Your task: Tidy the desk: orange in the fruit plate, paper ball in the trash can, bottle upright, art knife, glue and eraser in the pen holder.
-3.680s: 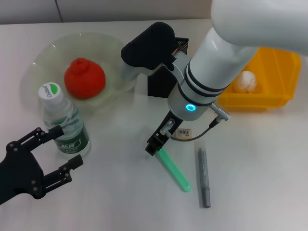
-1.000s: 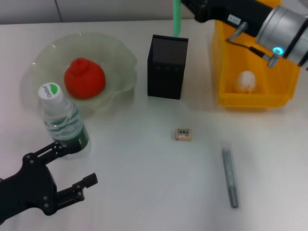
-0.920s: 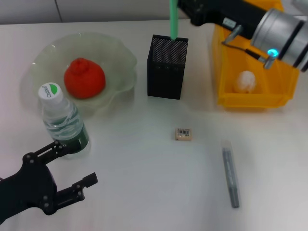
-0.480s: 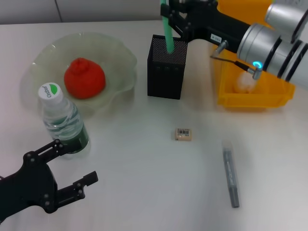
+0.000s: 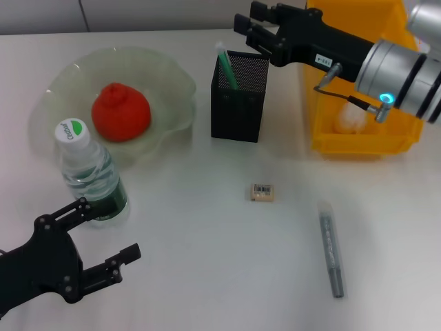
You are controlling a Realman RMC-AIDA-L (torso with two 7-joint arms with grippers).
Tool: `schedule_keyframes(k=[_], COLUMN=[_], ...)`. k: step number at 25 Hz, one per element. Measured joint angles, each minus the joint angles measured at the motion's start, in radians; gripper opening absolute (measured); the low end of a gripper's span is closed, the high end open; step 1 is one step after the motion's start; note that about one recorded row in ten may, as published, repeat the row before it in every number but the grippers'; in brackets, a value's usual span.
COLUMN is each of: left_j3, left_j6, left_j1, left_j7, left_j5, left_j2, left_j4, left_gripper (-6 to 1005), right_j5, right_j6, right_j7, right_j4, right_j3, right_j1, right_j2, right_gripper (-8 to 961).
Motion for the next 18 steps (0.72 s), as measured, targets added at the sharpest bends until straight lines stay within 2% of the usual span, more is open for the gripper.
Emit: schedule_keyframes(k=[1, 2, 3, 4, 5, 6, 8, 9, 10, 13, 14, 15, 16, 18], left_j3=[-0.001, -0.001, -0.002, -0.002, -0.002, -0.002, -0.002, -0.002, -0.002, -0.002, -0.001, -0.001, -0.001, -0.001], left_j6=[0.000, 0.000, 0.000, 0.000, 0.000, -0.001, -0.001, -0.002, -0.002, -0.003, -0.003, -0.003, -0.004, -0.004], left_j1=[0.000, 0.000, 0.000, 0.000, 0.000, 0.000, 0.000, 0.000, 0.000, -0.004, -0.006, -0.006, -0.009, -0.010], left_j7=[0.000, 0.000, 0.000, 0.000, 0.000, 0.000, -0.001, -0.001, -0.001, -0.001, -0.003, -0.003, -0.009, -0.012], left_j5=[0.000, 0.000, 0.000, 0.000, 0.000, 0.000, 0.000, 0.000, 0.000, 0.000, 0.000, 0.000, 0.000, 0.000], left_j2=[0.000, 0.000, 0.000, 0.000, 0.000, 0.000, 0.000, 0.000, 0.000, 0.000, 0.000, 0.000, 0.000, 0.000], left_j4=[0.000, 0.000, 0.000, 0.000, 0.000, 0.000, 0.000, 0.000, 0.000, 0.000, 0.000, 0.000, 0.000, 0.000], left_gripper=[765, 765, 765, 765, 765, 765, 765, 765, 765, 765, 765, 765, 765, 765], right_j5=[-0.091, -0.091, -0.154, -0.319, -0.319, -0.407, -0.619, -0.830, -0.830, -1.049, -1.148, -1.148, -1.238, -1.271], right_j6=[-0.005, -0.005, -0.009, -0.019, -0.019, -0.033, -0.090, -0.184, -0.184, -0.308, -0.364, -0.364, -0.399, -0.405], right_j7=[0.134, 0.134, 0.225, 0.438, 0.438, 0.531, 0.745, 0.948, 0.948, 1.138, 1.199, 1.199, 1.250, 1.269], right_j4=[-0.110, -0.110, -0.184, -0.341, -0.341, -0.419, -0.571, -0.681, -0.681, -0.772, -0.789, -0.789, -0.777, -0.764], right_j3=[0.000, 0.000, 0.000, 0.002, 0.002, 0.005, 0.009, 0.011, 0.011, 0.004, -0.021, -0.021, -0.071, -0.094], right_j1=[-0.040, -0.040, -0.063, -0.108, -0.108, -0.120, -0.132, -0.113, -0.113, -0.063, -0.025, -0.025, 0.022, 0.043], right_j2=[-0.001, -0.001, -0.002, -0.003, -0.003, -0.003, -0.004, -0.004, -0.004, -0.003, -0.002, -0.002, -0.001, -0.002], right_gripper=[392, 398, 405, 411, 417, 423, 436, 442, 448, 467, 473, 480, 486, 572])
